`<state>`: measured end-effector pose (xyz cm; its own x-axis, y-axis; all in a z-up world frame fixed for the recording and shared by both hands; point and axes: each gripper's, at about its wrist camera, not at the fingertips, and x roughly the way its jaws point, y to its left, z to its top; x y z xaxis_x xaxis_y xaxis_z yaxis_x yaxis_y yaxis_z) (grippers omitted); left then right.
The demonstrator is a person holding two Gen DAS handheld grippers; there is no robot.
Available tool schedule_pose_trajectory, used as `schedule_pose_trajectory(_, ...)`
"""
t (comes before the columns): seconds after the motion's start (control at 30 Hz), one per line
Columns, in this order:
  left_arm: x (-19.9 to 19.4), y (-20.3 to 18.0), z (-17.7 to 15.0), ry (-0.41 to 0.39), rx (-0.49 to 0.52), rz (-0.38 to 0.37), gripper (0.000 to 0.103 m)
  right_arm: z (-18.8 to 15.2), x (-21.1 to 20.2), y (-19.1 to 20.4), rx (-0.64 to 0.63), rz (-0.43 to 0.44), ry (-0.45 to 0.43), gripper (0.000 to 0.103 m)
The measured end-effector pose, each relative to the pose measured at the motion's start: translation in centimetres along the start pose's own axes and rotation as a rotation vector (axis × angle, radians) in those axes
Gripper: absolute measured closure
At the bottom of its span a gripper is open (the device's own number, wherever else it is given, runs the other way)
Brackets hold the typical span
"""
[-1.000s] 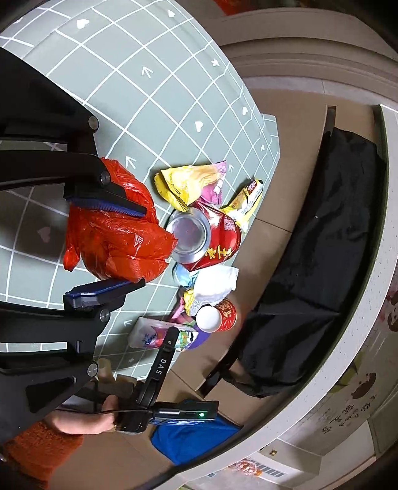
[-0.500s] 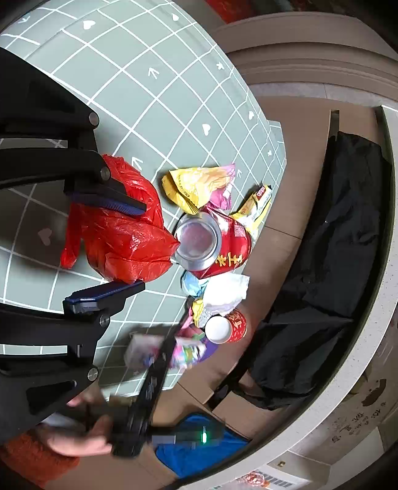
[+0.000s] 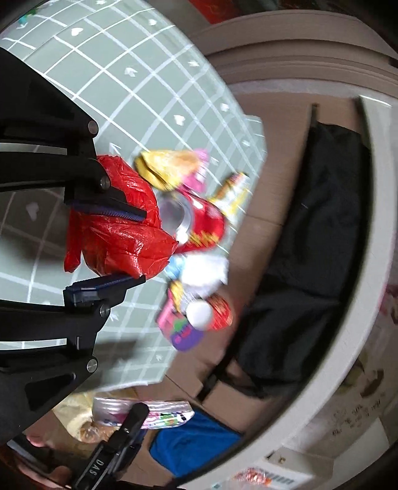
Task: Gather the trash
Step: 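Lift the red bag and pink tissue pack and carry them over the bin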
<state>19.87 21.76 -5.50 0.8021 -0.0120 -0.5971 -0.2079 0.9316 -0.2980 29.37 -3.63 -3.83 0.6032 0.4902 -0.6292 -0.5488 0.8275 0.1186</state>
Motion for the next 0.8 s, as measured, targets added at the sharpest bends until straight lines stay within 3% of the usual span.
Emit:
schedule_pose_trajectory(0.17,-3.0,-4.5,2.2,-0.102,0.069,-0.061,0.068,0.6,-4.0,-1.3,-0.008,-0.014,-0.084,0.053)
schedule_pose_trajectory(0.4,-6.6,-14.3,3.6,-0.251,0.212,-0.170,0.068,1.3,-11.0,-4.3,-0.012,-0.064,-0.219,0.053)
schedule_pose_trajectory(0.57,-6.7,-20.7,3.6,-0.286,0.311,-0.231,0.068,1.1,-15.8,-7.5,-0.010,-0.142,-0.293,0.053)
schedule_pose_trajectory(0.8,-6.2,-27.5,2.6,-0.272,0.386,-0.325,0.068,-0.1,-20.8,-12.4,0.033,-0.246,-0.348,0.053)
